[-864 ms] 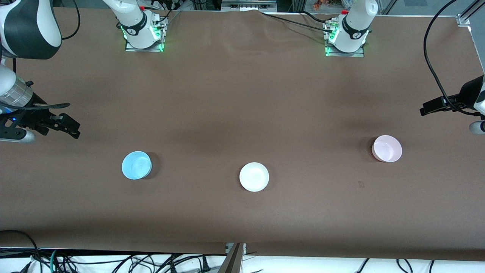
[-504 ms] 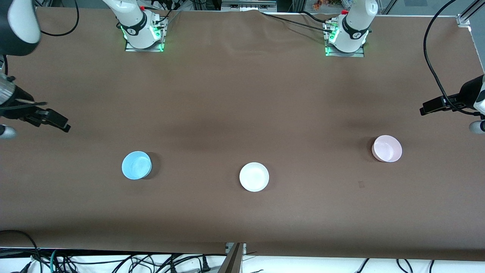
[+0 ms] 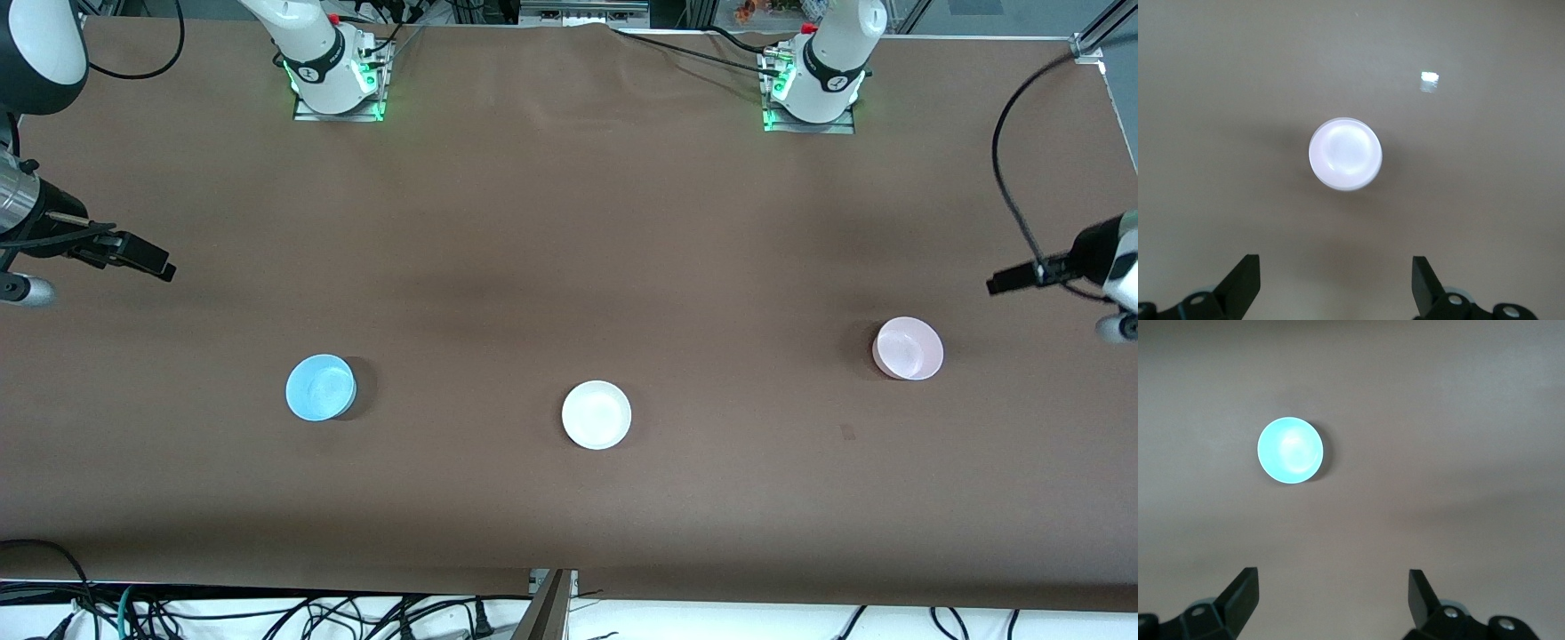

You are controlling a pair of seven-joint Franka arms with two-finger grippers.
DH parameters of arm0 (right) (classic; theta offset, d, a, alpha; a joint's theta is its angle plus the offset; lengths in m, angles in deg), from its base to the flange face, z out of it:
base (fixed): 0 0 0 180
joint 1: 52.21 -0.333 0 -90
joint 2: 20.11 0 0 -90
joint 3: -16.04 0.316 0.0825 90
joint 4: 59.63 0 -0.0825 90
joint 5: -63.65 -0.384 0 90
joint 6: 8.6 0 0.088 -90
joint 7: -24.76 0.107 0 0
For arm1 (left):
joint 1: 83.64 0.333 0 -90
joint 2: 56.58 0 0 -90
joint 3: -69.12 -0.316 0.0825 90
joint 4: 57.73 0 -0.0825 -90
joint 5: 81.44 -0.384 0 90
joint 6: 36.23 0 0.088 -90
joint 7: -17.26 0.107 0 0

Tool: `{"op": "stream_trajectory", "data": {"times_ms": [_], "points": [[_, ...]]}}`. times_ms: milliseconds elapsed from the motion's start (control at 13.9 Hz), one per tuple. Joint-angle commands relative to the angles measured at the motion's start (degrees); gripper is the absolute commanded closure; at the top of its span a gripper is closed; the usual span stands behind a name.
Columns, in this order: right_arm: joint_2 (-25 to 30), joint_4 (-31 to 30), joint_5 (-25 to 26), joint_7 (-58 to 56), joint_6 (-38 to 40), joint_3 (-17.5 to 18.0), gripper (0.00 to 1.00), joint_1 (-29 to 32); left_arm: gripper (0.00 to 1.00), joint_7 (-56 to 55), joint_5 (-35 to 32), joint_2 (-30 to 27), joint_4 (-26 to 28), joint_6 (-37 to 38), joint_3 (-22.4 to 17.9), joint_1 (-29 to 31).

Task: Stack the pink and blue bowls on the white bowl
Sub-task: 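Move the left gripper toward the pink bowl, then grasp the rim of the pink bowl with the left gripper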

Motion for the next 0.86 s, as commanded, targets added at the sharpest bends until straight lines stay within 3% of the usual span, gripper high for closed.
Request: {"op": "stream_trajectory", "data": {"times_ms": [0, 360, 576, 792], "points": [[7.3, -9.7, -0.4, 0.2, -2.8, -2.0, 0.01, -2.0, 0.0, 5.5, 0.0, 1.5, 6.6, -9.2, -0.7, 0.9], [4.4, -6.9, -0.3, 0.2, -3.3, -1.9, 0.01, -2.9, 0.0, 11.5, 0.1, 11.4, 7.9, -21.9, -1.4, 3.3], [4.3, -6.6, 0.0, 0.2, -3.2, -1.8, 0.01, -2.9, 0.0, 12.7, 0.2, 13.3, 12.6, -30.2, -1.4, 4.0], [4.3, -6.4, 0.0, -0.8, -3.3, -2.2, 0.01, -2.3, 0.02, 13.1, 2.3, 14.7, 14.7, -33.1, -1.4, 4.1]]}}
